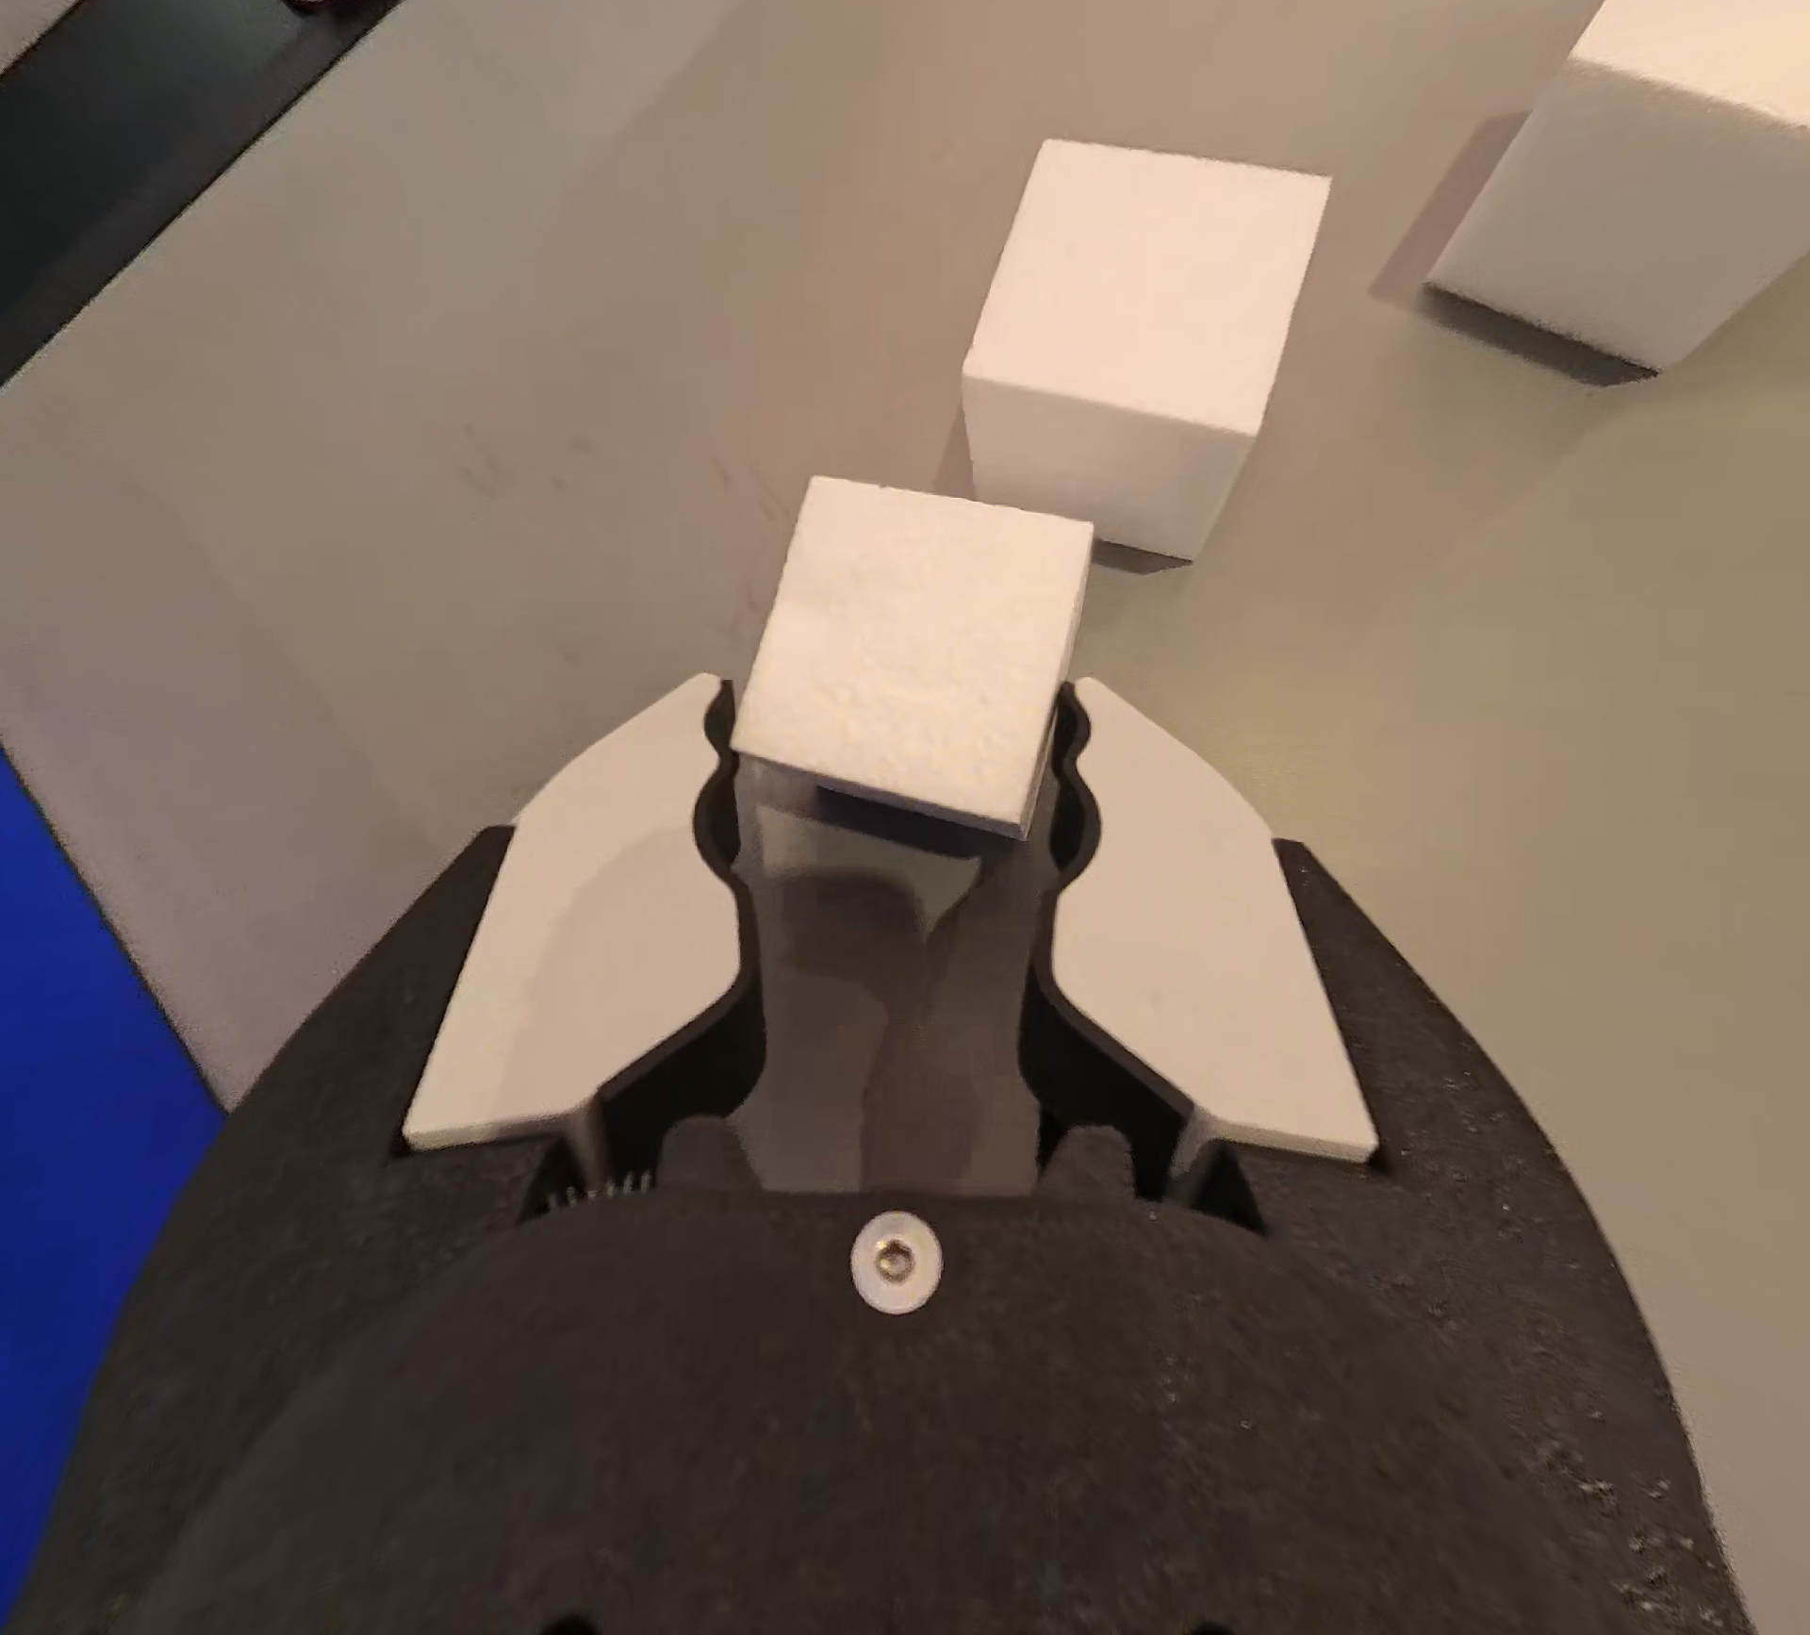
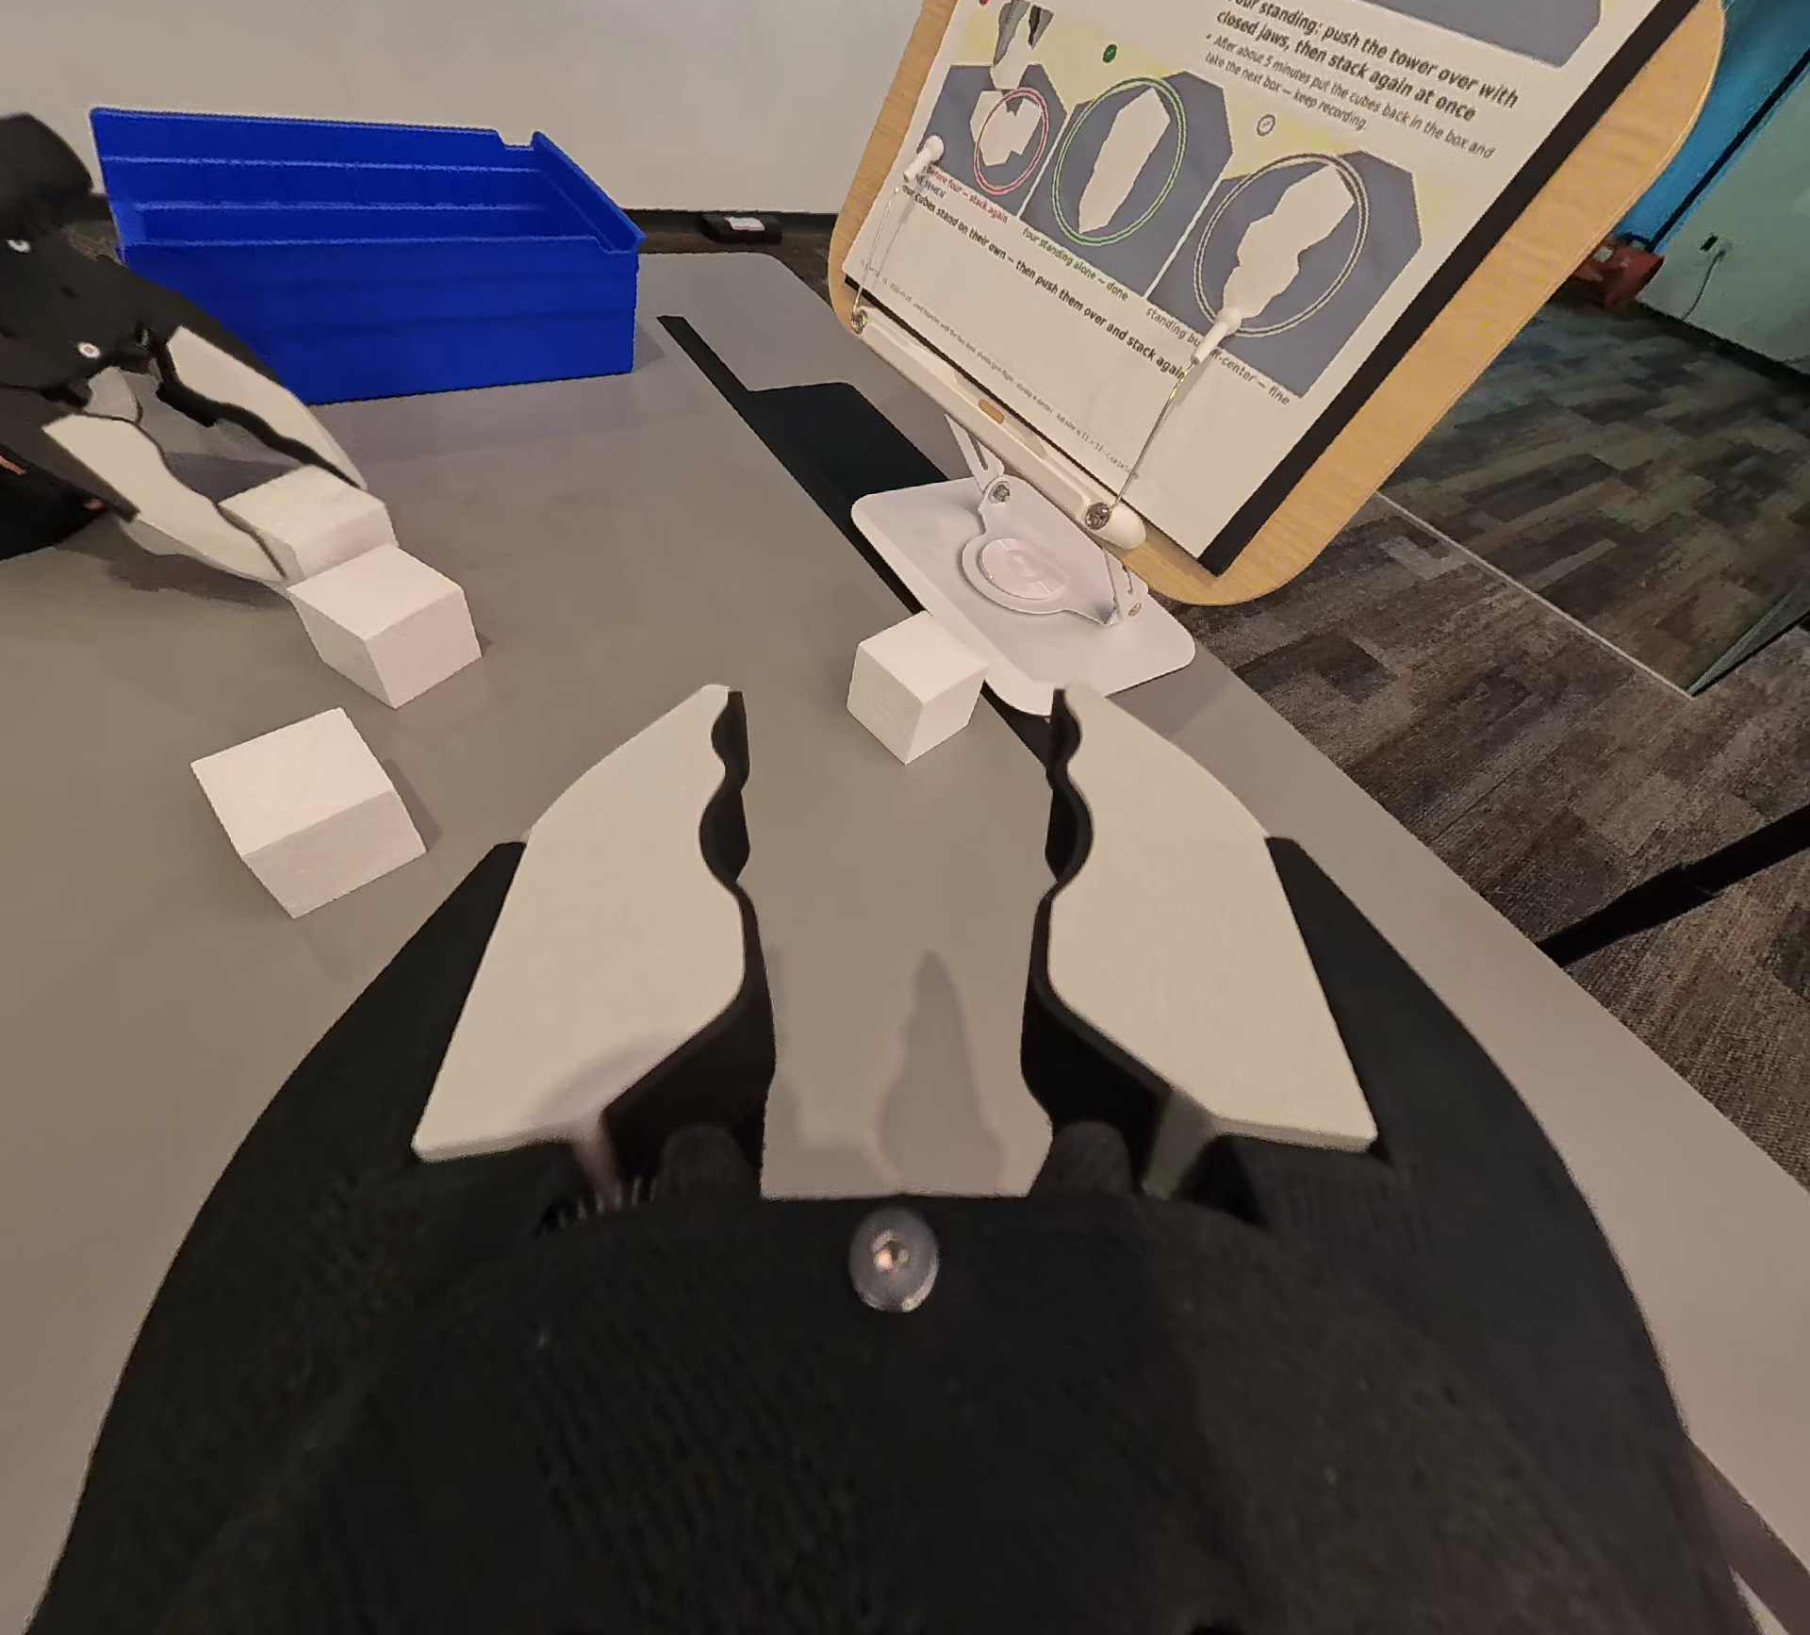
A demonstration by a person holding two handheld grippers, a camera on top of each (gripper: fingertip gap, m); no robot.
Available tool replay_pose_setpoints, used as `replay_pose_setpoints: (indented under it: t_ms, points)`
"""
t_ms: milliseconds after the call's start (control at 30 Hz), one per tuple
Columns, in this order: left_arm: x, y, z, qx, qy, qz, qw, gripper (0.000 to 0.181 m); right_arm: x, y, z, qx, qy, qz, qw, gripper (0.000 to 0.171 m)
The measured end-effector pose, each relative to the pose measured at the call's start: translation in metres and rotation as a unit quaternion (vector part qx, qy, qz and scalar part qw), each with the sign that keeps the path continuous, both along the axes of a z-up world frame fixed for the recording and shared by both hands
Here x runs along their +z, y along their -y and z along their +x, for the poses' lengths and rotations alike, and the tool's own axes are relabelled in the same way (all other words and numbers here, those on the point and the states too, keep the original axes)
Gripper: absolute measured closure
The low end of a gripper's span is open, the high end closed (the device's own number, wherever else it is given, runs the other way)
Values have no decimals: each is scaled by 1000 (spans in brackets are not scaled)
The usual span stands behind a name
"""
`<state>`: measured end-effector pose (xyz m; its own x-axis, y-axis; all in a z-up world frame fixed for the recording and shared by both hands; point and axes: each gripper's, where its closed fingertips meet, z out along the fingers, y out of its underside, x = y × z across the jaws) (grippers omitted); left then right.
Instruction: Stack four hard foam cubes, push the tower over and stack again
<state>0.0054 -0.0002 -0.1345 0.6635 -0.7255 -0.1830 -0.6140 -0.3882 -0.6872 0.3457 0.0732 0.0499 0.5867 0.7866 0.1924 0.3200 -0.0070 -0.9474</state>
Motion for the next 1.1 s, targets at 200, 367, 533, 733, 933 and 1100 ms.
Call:
replay_pose_setpoints:
  t_ms: [200,367,533,733,933,1100]
  points:
    - [29,0,6,6,58,3,998,120,-24,-7,-4,7,26,-35,999,111]
    - [73,4,42,-16,141,4,990,120,-46,-9,-20,38,41,-56,997,111]
    - [64,-6,62,-34,73,11,997,120,-52,25,-56,174,4,-88,981,106]
    - [56,-9,74,-43,57,-6,997,120,-63,58,-85,287,-1,-107,952,93]
    - [51,-12,74,-45,48,-11,998,116,-92,-28,-83,86,-20,-120,989,93]
    - [57,-12,73,-41,56,0,998,84,-130,-81,-94,-52,-17,-106,993,96]
